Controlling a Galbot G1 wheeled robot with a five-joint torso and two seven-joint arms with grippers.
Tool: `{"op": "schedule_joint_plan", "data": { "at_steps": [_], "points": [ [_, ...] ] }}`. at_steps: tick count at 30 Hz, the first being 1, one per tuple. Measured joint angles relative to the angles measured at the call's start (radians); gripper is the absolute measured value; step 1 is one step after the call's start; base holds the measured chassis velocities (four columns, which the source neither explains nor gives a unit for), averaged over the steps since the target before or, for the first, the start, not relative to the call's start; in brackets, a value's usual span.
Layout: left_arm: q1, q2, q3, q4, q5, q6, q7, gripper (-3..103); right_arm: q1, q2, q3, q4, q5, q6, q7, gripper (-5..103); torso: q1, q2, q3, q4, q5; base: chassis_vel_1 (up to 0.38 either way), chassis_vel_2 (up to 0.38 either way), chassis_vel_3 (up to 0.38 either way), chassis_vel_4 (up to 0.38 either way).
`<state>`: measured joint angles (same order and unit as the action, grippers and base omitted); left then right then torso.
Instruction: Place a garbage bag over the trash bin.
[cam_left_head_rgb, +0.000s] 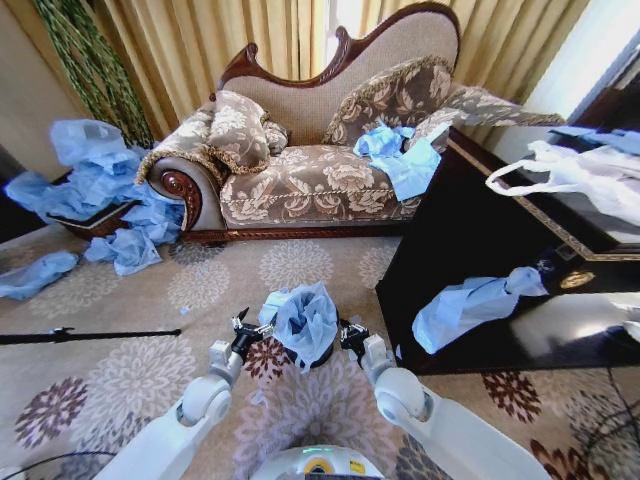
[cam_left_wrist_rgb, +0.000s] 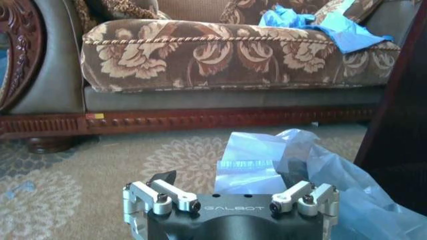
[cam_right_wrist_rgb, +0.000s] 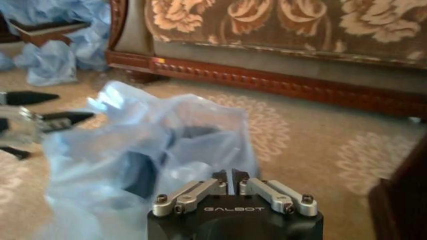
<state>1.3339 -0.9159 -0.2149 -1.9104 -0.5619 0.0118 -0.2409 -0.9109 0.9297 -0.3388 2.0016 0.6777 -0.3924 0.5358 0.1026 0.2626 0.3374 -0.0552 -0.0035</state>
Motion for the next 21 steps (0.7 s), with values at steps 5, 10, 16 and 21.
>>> {"op": "schedule_joint_plan", "data": {
  "at_steps": [5,10,16,21],
  "points": [
    [0.024,-0.004,-0.010,-0.019,0.004,0.000,-0.001,100,0.100,0.093,-0.105,-0.051,0.005,-0.029,0.038,22,0.000,0.000,0.000,0.0003,0.0000,0.000,0.000,0.000,0.000],
    [0.031,-0.007,-0.014,-0.022,0.009,-0.001,0.000,100,0.157,0.131,-0.166,-0.092,-0.001,-0.035,0.048,44,0.000,0.000,0.000,0.0001,-0.0001,0.000,0.000,0.000,0.000],
    [0.023,-0.016,-0.011,-0.019,0.011,-0.003,0.004,100,0.218,0.161,-0.226,-0.186,-0.027,-0.040,0.048,61,0.000,0.000,0.000,0.0000,0.0000,0.000,0.000,0.000,0.000],
    [0.016,-0.023,-0.006,-0.016,0.010,-0.009,0.008,100,0.237,0.165,-0.259,-0.258,-0.045,-0.039,0.040,88,0.000,0.000,0.000,-0.0003,-0.0001,0.000,0.000,0.000,0.000]
  ]
}}
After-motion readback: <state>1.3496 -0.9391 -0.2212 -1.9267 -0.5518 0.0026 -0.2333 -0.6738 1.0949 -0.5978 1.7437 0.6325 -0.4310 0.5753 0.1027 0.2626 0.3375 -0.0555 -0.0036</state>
